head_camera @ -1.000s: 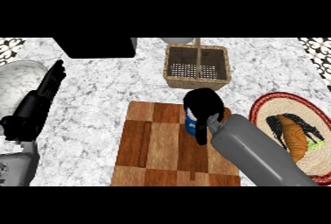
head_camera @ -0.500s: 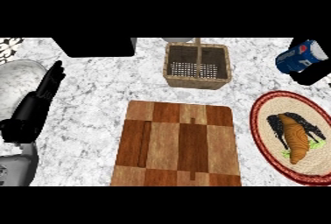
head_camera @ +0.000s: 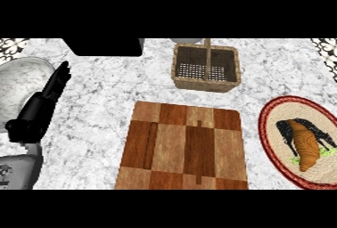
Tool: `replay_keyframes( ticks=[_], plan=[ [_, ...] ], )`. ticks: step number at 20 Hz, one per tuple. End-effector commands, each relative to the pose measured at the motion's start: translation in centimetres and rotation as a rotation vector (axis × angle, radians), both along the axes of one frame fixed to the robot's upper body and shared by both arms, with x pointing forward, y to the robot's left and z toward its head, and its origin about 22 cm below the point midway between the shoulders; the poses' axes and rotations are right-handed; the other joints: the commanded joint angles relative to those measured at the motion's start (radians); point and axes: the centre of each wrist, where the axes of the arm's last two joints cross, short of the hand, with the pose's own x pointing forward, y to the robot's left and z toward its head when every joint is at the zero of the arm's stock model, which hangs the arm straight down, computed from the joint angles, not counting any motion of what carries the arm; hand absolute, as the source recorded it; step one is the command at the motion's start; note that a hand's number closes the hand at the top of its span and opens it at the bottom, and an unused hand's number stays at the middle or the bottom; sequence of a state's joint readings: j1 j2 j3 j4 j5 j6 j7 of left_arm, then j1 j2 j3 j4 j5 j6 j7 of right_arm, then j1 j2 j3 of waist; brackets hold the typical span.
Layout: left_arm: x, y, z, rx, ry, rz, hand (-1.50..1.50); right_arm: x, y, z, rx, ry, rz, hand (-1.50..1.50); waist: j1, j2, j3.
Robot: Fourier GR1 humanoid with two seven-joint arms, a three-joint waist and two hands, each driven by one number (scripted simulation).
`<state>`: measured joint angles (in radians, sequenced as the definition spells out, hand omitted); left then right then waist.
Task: Pick the can from the cutting board and place it in the basket
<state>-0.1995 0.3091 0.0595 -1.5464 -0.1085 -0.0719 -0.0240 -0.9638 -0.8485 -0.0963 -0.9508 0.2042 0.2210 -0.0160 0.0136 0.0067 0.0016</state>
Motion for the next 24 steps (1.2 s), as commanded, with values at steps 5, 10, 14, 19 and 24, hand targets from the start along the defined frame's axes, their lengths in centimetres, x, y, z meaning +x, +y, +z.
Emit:
replay_keyframes(
  ticks=[5, 10, 14, 19, 24],
  plan=[
    [0.3, -0.5, 0.1, -0.003, -0.01, -0.029, 0.0, 1.1, 4.7, 8.3, 0.097, -0.035, 0.201, 1.5, 0.016, -0.002, -0.003],
    [0.6, 1.0, 0.3, -0.001, 0.0, 0.008, 0.0, 2.0, 8.8, 10.4, 0.079, 0.046, 0.255, 1.5, 0.007, -0.004, -0.003],
    [1.0, -1.0, -0.5, 0.009, -0.005, -0.013, 0.0, 2.0, 12.1, 14.0, 0.066, 0.078, 0.27, 1.5, 0.014, 0.0, -0.003],
    [0.7, -1.3, 1.1, -0.002, 0.01, -0.017, 0.0, 3.4, 17.3, 14.3, 0.072, 0.179, 0.255, 1.5, 0.027, 0.001, -0.003],
    [-0.5, -0.1, 0.3, 0.013, -0.024, -0.014, 0.0, 4.7, 18.6, 11.9, -0.012, 0.29, 0.28, 1.5, 0.015, -0.002, -0.003]
  ],
)
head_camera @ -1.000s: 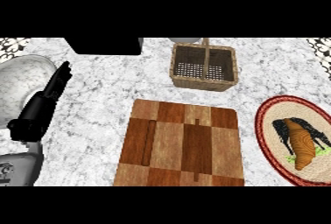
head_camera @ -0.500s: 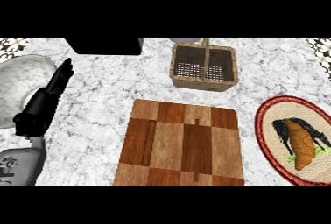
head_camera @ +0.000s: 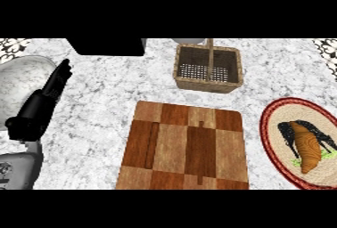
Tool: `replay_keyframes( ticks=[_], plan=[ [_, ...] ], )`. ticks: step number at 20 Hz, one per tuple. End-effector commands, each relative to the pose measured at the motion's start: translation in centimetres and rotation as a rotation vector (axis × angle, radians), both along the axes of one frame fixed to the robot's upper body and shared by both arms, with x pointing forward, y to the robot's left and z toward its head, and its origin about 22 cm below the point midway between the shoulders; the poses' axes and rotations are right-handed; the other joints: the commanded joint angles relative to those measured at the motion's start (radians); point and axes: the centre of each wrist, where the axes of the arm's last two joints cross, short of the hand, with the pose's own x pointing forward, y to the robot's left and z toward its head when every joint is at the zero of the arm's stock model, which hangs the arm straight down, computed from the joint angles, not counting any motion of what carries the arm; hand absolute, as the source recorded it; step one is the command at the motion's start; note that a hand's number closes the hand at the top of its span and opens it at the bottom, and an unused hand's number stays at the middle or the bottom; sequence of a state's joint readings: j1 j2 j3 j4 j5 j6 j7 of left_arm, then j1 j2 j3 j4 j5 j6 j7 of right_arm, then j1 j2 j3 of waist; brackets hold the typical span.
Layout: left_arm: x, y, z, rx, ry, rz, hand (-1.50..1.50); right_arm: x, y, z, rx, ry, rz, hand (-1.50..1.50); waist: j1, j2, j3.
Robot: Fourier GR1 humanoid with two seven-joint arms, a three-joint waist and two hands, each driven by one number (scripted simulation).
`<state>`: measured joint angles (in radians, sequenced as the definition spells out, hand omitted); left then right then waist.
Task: Pick the can from the cutting board and place it in the basket
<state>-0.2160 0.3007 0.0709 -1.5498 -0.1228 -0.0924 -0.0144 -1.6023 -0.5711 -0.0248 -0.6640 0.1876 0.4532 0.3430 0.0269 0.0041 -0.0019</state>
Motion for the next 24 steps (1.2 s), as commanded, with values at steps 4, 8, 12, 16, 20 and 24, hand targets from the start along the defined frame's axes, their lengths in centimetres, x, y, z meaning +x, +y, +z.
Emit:
replay_keyframes(
  ticks=[4, 8, 12, 16, 20, 24],
  plan=[
    [-0.7, 0.3, 1.0, -0.003, -0.011, -0.003, 0.0, 1.0, 4.7, -0.3, -0.114, 0.16, 0.0, 1.5, 0.007, 0.0, 0.0],
    [-0.1, 0.0, 0.2, 0.0, -0.005, 0.004, 0.0, 1.4, 5.9, -2.2, -0.298, 0.122, -0.055, 1.5, -0.006, 0.002, 0.0],
    [-0.7, -1.5, -1.2, -0.014, 0.006, -0.003, 0.0, 1.0, 5.5, -0.9, -0.442, 0.129, -0.096, 1.5, 0.002, 0.005, 0.0],
    [0.1, -0.4, -0.4, 0.007, 0.012, 0.007, 0.0, 1.4, 4.1, -1.8, -0.543, 0.126, -0.048, 1.5, -0.005, 0.006, 0.001],
    [0.4, 0.0, -1.1, -0.003, 0.006, 0.011, 0.0, 1.6, 5.6, -2.0, -0.455, 0.202, 0.013, -1.5, -0.014, -0.001, 0.001],
    [-0.4, -1.2, -1.0, -0.014, 0.001, 0.007, 0.0, 2.1, 3.7, -2.0, -0.387, 0.246, 0.065, -1.5, -0.006, 0.0, 0.001]
  ],
)
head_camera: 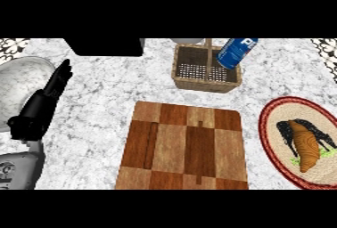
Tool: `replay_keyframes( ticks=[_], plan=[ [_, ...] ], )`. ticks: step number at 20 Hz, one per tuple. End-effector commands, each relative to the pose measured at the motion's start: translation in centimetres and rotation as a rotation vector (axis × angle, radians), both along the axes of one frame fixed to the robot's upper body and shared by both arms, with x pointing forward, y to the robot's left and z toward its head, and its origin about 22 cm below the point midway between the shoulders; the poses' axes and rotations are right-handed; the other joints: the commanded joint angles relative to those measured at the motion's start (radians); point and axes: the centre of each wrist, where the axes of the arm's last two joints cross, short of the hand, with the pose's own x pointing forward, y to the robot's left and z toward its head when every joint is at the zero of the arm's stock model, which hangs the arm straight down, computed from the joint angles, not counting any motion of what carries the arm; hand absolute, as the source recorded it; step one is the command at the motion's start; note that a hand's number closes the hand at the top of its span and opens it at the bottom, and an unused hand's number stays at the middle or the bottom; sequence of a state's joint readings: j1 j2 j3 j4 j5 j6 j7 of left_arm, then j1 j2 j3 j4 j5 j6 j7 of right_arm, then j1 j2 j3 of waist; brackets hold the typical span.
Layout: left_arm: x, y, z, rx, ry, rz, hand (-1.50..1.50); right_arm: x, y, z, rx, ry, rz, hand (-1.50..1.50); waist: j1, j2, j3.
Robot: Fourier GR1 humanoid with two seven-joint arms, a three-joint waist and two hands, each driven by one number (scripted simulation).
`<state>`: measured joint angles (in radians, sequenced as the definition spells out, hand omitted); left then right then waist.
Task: Pick the can from the cutting board and place it in the basket
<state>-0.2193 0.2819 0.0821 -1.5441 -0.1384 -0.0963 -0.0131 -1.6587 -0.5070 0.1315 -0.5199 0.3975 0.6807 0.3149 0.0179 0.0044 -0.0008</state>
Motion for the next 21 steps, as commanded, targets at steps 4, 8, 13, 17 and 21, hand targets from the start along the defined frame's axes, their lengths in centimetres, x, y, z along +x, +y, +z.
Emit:
replay_keyframes(
  ticks=[4, 8, 13, 17, 21],
  plan=[
    [0.4, 0.1, -0.6, 0.003, 0.005, 0.013, 0.0, 0.4, 0.3, -1.0, 0.208, -0.025, 0.015, -1.5, -0.011, -0.004, 0.0],
    [0.6, 0.4, 0.1, 0.01, -0.003, -0.002, 0.0, 1.1, -0.4, -1.0, 0.493, -0.051, -0.108, -1.5, 0.007, 0.004, 0.0],
    [-0.3, 0.3, 0.2, 0.002, -0.004, 0.016, 0.0, 0.6, -7.4, -0.3, 0.697, -0.172, -0.329, -1.5, -0.001, -0.002, 0.001],
    [1.0, 0.8, 0.8, -0.007, -0.022, -0.007, 0.0, 0.1, -11.1, 0.0, 0.799, -0.247, -0.448, -1.5, 0.009, 0.012, 0.0],
    [-0.1, 1.2, 0.7, -0.013, -0.005, -0.009, 0.0, -1.2, -18.5, -1.9, 0.855, -0.295, -0.543, -1.5, 0.01, 0.008, 0.002]
  ],
)
